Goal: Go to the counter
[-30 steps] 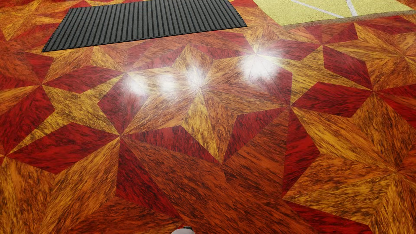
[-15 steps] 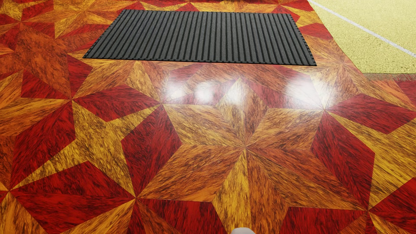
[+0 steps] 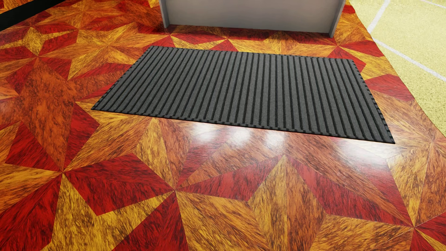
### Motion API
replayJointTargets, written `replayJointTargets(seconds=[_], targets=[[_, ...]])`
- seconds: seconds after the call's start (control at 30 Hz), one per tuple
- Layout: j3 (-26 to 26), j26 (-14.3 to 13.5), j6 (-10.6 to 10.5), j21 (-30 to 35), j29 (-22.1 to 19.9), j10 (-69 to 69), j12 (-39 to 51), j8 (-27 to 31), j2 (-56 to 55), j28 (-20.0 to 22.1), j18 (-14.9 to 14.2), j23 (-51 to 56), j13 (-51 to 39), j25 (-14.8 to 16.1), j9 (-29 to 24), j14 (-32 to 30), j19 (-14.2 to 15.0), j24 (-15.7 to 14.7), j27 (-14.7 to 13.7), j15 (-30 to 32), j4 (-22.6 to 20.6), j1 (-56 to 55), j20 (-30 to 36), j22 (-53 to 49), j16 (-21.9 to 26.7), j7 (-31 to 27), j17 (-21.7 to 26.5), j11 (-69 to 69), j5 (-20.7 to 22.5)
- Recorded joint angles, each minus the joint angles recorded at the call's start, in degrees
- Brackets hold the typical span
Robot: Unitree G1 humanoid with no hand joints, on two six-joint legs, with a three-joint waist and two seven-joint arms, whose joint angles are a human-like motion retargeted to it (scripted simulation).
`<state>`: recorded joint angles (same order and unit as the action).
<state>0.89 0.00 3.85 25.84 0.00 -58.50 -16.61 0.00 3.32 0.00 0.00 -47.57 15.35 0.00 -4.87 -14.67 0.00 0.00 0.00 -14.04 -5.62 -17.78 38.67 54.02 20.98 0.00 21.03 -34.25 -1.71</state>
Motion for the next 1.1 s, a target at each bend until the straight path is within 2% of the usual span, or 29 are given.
replayJointTargets(seconds=[0.03,0.07,0.13,0.17,0.2,0.23,0.27,0.3,0.33,0.4,0.47,0.5,0.57,0.6,0.63,0.67,0.73,0.77,0.8,0.83,0.87,0.9,0.93,0.97,1.0,1.03,1.07,1.1], targets=[[2.5,0.0,0.3,-0.8,0.0,11.8,-1.9,0.0,3.8,0.0,0.0,2.7,-1.4,0.0,0.0,-2.0,0.0,0.0,0.0,-0.2,0.3,-3.0,0.0,0.4,0.3,0.0,0.5,1.9,-0.4],[4.6,0.0,0.3,-1.6,0.0,23.0,-3.6,0.0,6.9,0.0,0.0,5.0,-3.0,0.0,0.4,4.2,0.0,0.0,0.0,-0.8,0.9,-4.9,-0.3,0.8,0.4,0.0,1.1,3.3,-0.7],[7.9,0.0,0.0,-3.7,0.0,31.7,-5.9,0.0,10.9,0.0,0.0,8.4,-5.5,0.0,1.8,31.8,0.0,0.0,0.0,-1.6,3.1,-7.9,0.2,2.4,0.2,0.0,1.9,3.0,-2.0],[9.6,0.0,0.2,-5.4,0.0,31.2,-6.6,0.0,11.9,0.0,0.0,9.0,-5.7,0.0,2.4,33.1,0.0,0.0,0.0,-0.5,3.9,-10.2,-0.2,4.2,-0.4,0.0,1.7,1.3,-3.5],[11.4,0.0,0.3,-7.5,0.0,29.5,-7.6,0.0,14.6,0.0,0.0,9.3,-5.3,0.0,2.2,22.5,0.0,0.0,0.0,1.4,4.5,-12.6,-1.4,5.8,-1.1,0.0,1.2,0.4,-4.9],[10.0,0.0,2.0,-8.0,0.0,26.4,-7.6,0.0,12.7,0.0,0.0,7.9,-4.4,0.0,3.0,10.2,0.0,0.0,0.0,8.6,1.7,-13.9,-0.3,6.3,-1.2,0.0,0.4,-6.3,-7.1],[7.6,0.0,3.7,-8.2,0.0,20.4,-7.9,0.0,12.0,0.0,0.0,5.9,-2.9,0.0,3.4,-0.4,0.0,0.0,0.0,18.6,-2.1,-15.5,2.1,6.9,-1.2,0.0,-0.6,-14.1,-9.3],[6.1,0.0,4.4,-7.3,0.0,18.6,-6.4,0.0,6.6,0.0,0.0,3.6,-2.2,0.0,2.5,0.6,0.0,0.0,0.0,21.7,-3.8,-12.3,1.2,7.1,-1.2,0.0,-1.2,-25.1,-9.8],[4.7,0.0,4.7,-5.5,0.0,17.9,-4.8,0.0,0.6,0.0,0.0,1.3,-1.9,0.0,1.5,1.9,0.0,0.0,0.0,20.4,-5.8,-8.5,0.2,6.7,-1.2,0.0,-1.5,-36.0,-10.1],[0.0,0.0,3.4,-1.2,0.0,22.8,-0.8,0.0,-10.6,0.0,0.0,-2.6,-1.1,0.0,-0.2,8.6,0.0,0.0,0.0,6.6,-7.5,3.6,-2.0,4.1,-1.2,0.0,-1.6,-47.6,-8.4],[-7.5,0.0,0.8,0.5,0.0,28.6,2.0,0.0,-18.3,0.0,0.0,-3.7,2.1,0.0,-0.9,16.7,0.0,0.0,0.0,0.3,-6.0,15.6,-5.6,-3.5,0.0,0.0,-1.1,-41.2,-5.8],[-10.6,0.0,-0.4,0.8,0.0,31.4,3.9,0.0,-21.3,0.0,0.0,-4.0,3.6,0.0,-0.9,20.9,0.0,0.0,0.0,0.0,-4.7,20.7,-6.2,-7.4,1.0,0.0,-0.7,-32.7,-5.3],[-14.9,0.0,-1.3,1.1,0.0,34.1,8.5,0.0,-24.6,0.0,0.0,-4.4,6.2,0.0,0.0,28.6,0.0,0.0,0.0,1.6,-2.9,27.8,-10.0,-12.7,1.8,0.0,-0.2,-9.9,-5.5],[-16.3,0.0,-1.2,1.0,0.0,34.5,10.8,0.0,-25.5,0.0,0.0,-5.0,7.1,0.0,1.0,31.4,0.0,0.0,0.0,7.3,-2.6,29.8,-12.4,-14.5,2.0,0.0,-0.4,1.6,-5.9],[-17.3,0.0,-0.9,1.0,0.0,34.4,12.7,0.0,-26.7,0.0,0.0,-5.7,7.9,0.0,2.0,33.9,0.0,0.0,0.0,17.5,-2.1,31.7,-14.2,-16.1,2.3,0.0,-0.6,16.0,-7.0],[-18.1,0.0,-0.6,1.4,0.0,33.8,14.2,0.0,-28.5,0.0,0.0,-6.8,8.2,0.0,2.2,35.2,0.0,0.0,0.0,18.5,-1.0,34.2,-15.0,-17.2,2.8,0.0,-0.9,24.8,-8.1],[-19.7,0.0,-0.5,2.4,0.0,29.0,14.1,0.0,-31.8,0.0,0.0,-9.2,8.6,0.0,1.6,31.2,0.0,0.0,0.0,-3.6,1.5,38.6,-15.8,-18.0,3.0,0.0,-1.1,-0.8,-8.0],[-19.8,0.0,-1.1,2.7,0.0,23.0,12.9,0.0,-32.6,0.0,0.0,-10.9,8.6,0.0,2.3,25.1,0.0,0.0,0.0,-6.9,2.7,38.1,-15.9,-17.2,2.2,0.0,-1.2,-6.2,-6.6],[-18.9,0.0,-3.7,4.2,0.0,14.8,11.0,0.0,-31.2,0.0,0.0,-14.4,8.5,0.0,2.2,14.9,0.0,0.0,0.0,-9.5,6.3,37.4,-15.8,-14.0,0.5,0.0,-1.3,-11.4,-2.7],[-17.4,0.0,-3.8,4.2,0.0,1.8,10.5,0.0,-27.6,0.0,0.0,-14.6,6.9,0.0,1.6,8.8,0.0,0.0,0.0,-11.4,5.5,31.3,-12.4,-10.7,-0.3,0.0,-1.2,-11.4,-2.1],[-16.6,0.0,-5.1,-0.4,0.0,-14.3,9.9,0.0,-23.9,0.0,0.0,-12.9,6.6,0.0,0.4,1.5,0.0,0.0,0.0,-13.9,6.8,23.6,-8.8,-7.4,-0.7,0.0,-1.2,-11.4,0.2],[-12.6,0.0,-3.8,0.3,0.0,-22.4,8.8,0.0,-19.9,0.0,0.0,-10.3,4.7,0.0,-0.7,11.4,0.0,0.0,0.0,-14.2,5.1,18.4,-6.4,-7.8,-0.4,0.0,-1.2,-9.3,0.7],[-8.5,0.0,-2.1,0.0,0.0,-28.7,7.4,0.0,-15.8,0.0,0.0,-7.6,2.8,0.0,-1.9,24.6,0.0,0.0,0.0,-14.3,3.2,13.8,-3.8,-7.6,0.0,0.0,-1.3,-7.0,0.7],[-5.0,0.0,-0.9,-1.7,0.0,-30.4,5.7,0.0,-11.8,0.0,0.0,-4.0,1.6,0.0,-2.6,26.8,0.0,0.0,0.0,-14.4,2.6,7.1,-3.7,-4.5,-0.9,0.0,-1.3,-4.6,0.9],[-2.8,0.0,-0.3,-3.6,0.0,-27.0,3.9,0.0,-8.2,0.0,0.0,0.4,0.8,0.0,-2.9,16.3,0.0,0.0,0.0,-14.7,2.9,-0.7,-5.0,-0.9,-1.9,0.0,-1.1,-2.3,1.1],[-0.8,0.0,0.6,-5.3,0.0,-18.8,2.6,0.0,-5.2,0.0,0.0,5.2,0.0,0.0,-3.3,8.6,0.0,0.0,0.0,-14.7,2.4,-5.6,-3.0,0.6,-1.7,0.0,-0.9,-0.5,0.6],[1.2,0.0,1.4,-7.1,0.0,-8.1,1.9,0.0,-3.4,0.0,0.0,9.7,-1.0,0.0,-3.3,3.6,0.0,0.0,0.0,-14.7,2.0,-10.1,0.2,1.6,-1.2,0.0,-0.7,0.5,-0.2],[2.9,0.0,2.0,-8.9,0.0,3.6,0.9,0.0,-1.9,0.0,0.0,13.7,-1.6,0.0,-3.1,1.6,0.0,0.0,0.0,-15.0,1.6,-13.2,1.8,2.1,-0.8,0.0,-0.5,0.8,-1.0]])
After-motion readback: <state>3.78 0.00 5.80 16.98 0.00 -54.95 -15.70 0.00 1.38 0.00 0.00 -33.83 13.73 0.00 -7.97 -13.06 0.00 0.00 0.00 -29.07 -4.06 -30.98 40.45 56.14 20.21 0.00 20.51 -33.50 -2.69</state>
